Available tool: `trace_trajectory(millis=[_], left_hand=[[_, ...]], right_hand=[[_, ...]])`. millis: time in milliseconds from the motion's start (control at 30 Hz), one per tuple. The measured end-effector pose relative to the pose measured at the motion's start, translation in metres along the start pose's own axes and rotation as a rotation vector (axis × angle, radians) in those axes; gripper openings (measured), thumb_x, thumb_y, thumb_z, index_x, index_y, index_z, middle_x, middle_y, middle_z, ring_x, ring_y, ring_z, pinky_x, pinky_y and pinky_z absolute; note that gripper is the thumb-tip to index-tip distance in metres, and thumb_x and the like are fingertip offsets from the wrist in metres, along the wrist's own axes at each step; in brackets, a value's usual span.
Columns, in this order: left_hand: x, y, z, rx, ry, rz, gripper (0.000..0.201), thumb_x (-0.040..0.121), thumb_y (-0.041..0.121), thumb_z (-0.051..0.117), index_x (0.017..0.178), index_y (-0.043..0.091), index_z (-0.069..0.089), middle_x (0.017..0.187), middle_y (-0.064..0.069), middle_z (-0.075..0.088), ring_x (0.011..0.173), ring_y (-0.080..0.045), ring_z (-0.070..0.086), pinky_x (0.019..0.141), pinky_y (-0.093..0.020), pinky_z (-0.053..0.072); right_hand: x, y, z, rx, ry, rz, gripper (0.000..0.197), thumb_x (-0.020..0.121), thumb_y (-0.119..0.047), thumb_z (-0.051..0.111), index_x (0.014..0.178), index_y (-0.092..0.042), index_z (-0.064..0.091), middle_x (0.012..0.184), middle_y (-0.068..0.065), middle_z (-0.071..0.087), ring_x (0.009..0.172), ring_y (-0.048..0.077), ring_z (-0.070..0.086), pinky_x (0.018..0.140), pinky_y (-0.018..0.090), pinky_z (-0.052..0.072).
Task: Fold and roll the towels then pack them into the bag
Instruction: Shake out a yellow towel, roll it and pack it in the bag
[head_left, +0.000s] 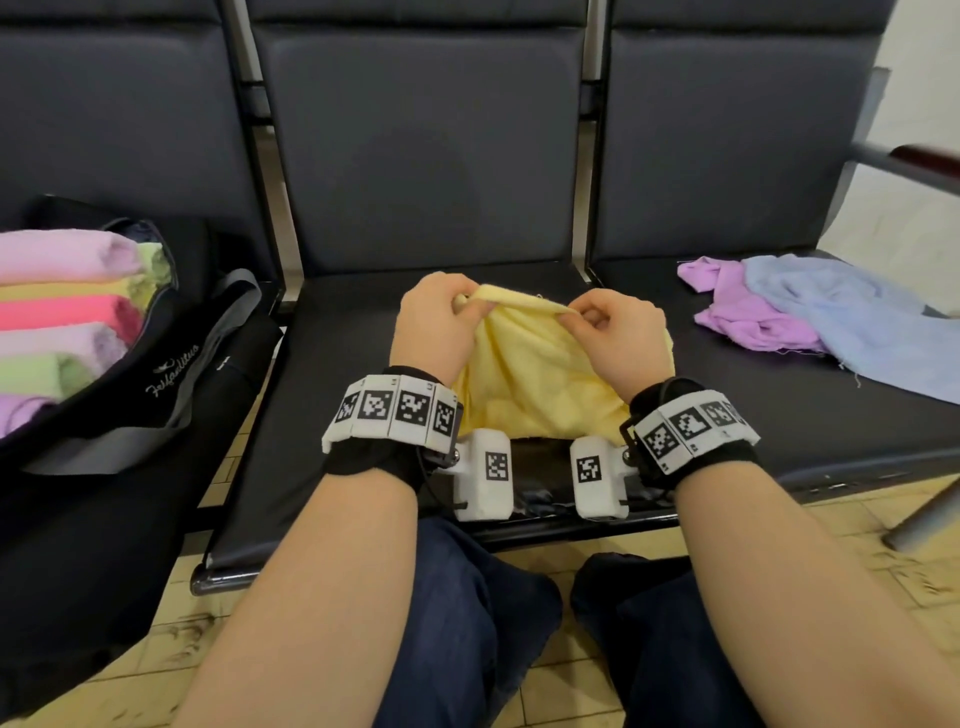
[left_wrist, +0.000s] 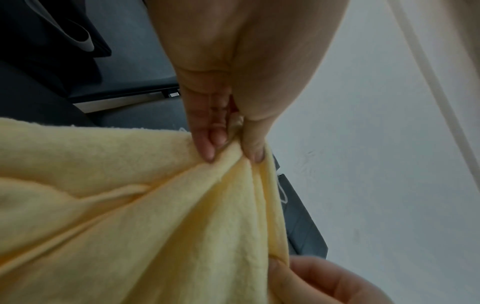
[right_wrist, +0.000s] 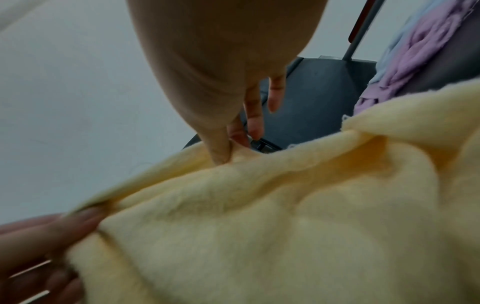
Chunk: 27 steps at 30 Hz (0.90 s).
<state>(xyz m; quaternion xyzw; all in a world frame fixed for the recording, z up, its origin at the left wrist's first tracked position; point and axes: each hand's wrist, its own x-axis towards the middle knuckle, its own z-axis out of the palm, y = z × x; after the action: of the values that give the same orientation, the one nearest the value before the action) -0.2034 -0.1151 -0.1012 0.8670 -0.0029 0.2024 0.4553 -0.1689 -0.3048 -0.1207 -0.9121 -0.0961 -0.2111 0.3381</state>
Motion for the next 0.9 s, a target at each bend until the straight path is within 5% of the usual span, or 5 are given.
trace_trajectory(millis=[300,367,467,667,900], left_hand=[[0.000,0.001,-0.015,0.016,0.333,0.032,0.020,0.091,0.016,0.057,0.107,0.010,0.066,0.102,-0.003,0.055,0.092,-0.015,0.054,0.086,-0.026,0.044],[0.002,0.000,-0.017,0.133,0.259,-0.078,0.032,0.089,0.018,0.060,0.121,0.014,0.059,0.121,-0.005,0.051,0.108,-0.018,0.051,0.085,-0.017,0.034],[0.000,0.003,-0.012,0.213,-0.120,-0.119,0.063,0.079,0.037,0.074,0.133,0.020,0.048,0.132,-0.001,0.049,0.122,-0.017,0.045,0.089,-0.021,0.032],[-0.006,0.009,0.010,0.059,-0.304,0.105,0.026,0.089,0.042,0.062,0.099,0.019,0.069,0.066,0.006,0.047,0.061,-0.003,0.041,0.057,-0.020,0.031],[0.001,0.000,0.004,0.028,-0.113,0.044,0.019,0.094,0.029,0.055,0.091,0.013,0.065,0.070,0.010,0.048,0.065,-0.003,0.046,0.057,-0.010,0.032]], right_hand=[[0.002,0.015,0.010,-0.063,0.073,0.108,0.010,0.092,-0.024,0.053,0.088,-0.025,0.062,0.096,-0.004,0.059,0.099,0.021,0.053,0.091,0.036,0.029],[0.003,0.008,0.007,0.195,0.033,0.131,0.007,0.092,-0.027,0.052,0.086,-0.029,0.055,0.091,-0.008,0.060,0.094,0.015,0.055,0.093,0.039,0.041],[0.001,-0.008,0.000,0.448,-0.046,0.038,0.008,0.095,-0.020,0.051,0.088,-0.024,0.050,0.063,-0.012,0.048,0.058,0.000,0.046,0.063,0.026,0.045],[-0.004,-0.021,-0.004,0.450,-0.178,-0.165,0.004,0.093,-0.015,0.058,0.095,-0.017,0.060,0.068,-0.007,0.056,0.058,0.001,0.047,0.059,0.016,0.040],[-0.005,-0.005,-0.005,0.315,-0.187,-0.031,0.010,0.092,-0.019,0.061,0.100,-0.021,0.066,0.090,-0.013,0.063,0.086,0.002,0.060,0.075,0.017,0.049]])
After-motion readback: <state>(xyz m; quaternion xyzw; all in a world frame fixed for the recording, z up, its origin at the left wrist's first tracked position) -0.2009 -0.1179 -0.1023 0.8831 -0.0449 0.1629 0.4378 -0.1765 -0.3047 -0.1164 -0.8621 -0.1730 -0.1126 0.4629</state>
